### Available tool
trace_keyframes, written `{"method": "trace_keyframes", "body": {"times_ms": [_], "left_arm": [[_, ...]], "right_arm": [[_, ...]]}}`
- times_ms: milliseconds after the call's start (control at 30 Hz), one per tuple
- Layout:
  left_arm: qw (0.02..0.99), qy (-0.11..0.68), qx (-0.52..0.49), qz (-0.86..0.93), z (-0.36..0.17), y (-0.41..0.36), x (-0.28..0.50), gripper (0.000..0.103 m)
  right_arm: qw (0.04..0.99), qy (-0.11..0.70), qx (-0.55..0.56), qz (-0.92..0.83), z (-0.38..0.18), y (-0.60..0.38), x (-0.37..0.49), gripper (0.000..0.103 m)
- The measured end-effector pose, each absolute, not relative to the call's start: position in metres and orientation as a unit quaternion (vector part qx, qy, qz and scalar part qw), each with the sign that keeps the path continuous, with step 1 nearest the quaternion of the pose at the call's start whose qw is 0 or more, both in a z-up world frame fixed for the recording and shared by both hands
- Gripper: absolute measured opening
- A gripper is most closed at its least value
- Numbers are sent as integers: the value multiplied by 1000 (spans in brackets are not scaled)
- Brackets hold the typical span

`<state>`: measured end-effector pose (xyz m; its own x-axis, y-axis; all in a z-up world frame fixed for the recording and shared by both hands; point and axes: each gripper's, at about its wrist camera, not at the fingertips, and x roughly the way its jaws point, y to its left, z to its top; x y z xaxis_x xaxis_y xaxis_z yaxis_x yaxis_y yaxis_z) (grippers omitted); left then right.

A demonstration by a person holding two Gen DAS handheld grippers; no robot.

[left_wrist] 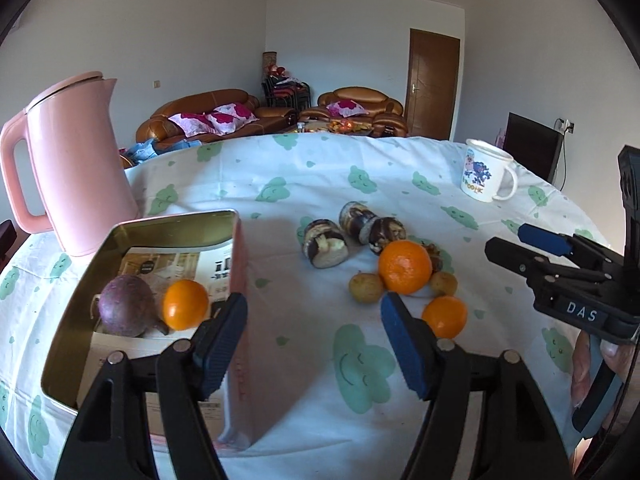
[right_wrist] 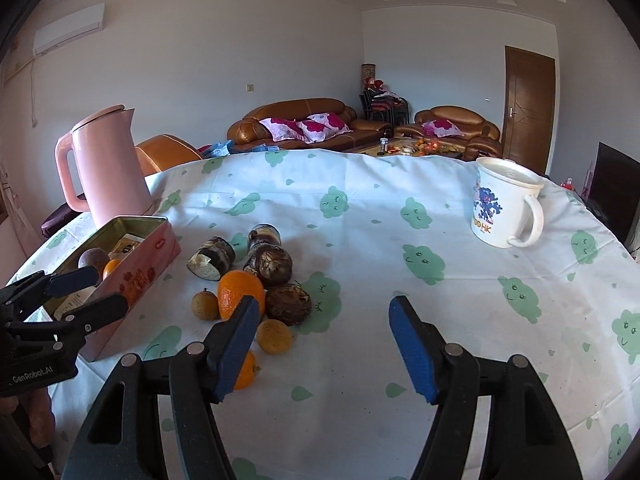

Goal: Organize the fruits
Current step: 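Grasp another orange with the left gripper while the right gripper grasps a small brown fruit, then lift the orange with the left gripper while the right gripper lifts the brown fruit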

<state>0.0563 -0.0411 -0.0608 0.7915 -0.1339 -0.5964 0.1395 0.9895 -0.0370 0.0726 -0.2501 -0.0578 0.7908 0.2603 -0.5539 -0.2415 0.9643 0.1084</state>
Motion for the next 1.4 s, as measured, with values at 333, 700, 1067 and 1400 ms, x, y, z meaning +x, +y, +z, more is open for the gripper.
{"method": "trace_keyframes", "body": {"times_ms": [333,700,1067,1400], "left_arm": [[917,368,10,-155,-79,-108,74,71],[906,390,-15,-164,-86,-100,79,41],[938,337,-14,-76,-74,-42,85,41],[938,334,-22,-87,-75,-41,84,41]], "right_arm": [[949,291,62,104,-61,-284,73,69],[939,313,38,140,-65,-261,81,69],[899,397,-36,183,-89,-207,108,51],[883,424,-35,198,-97,-204,113,26]]}}
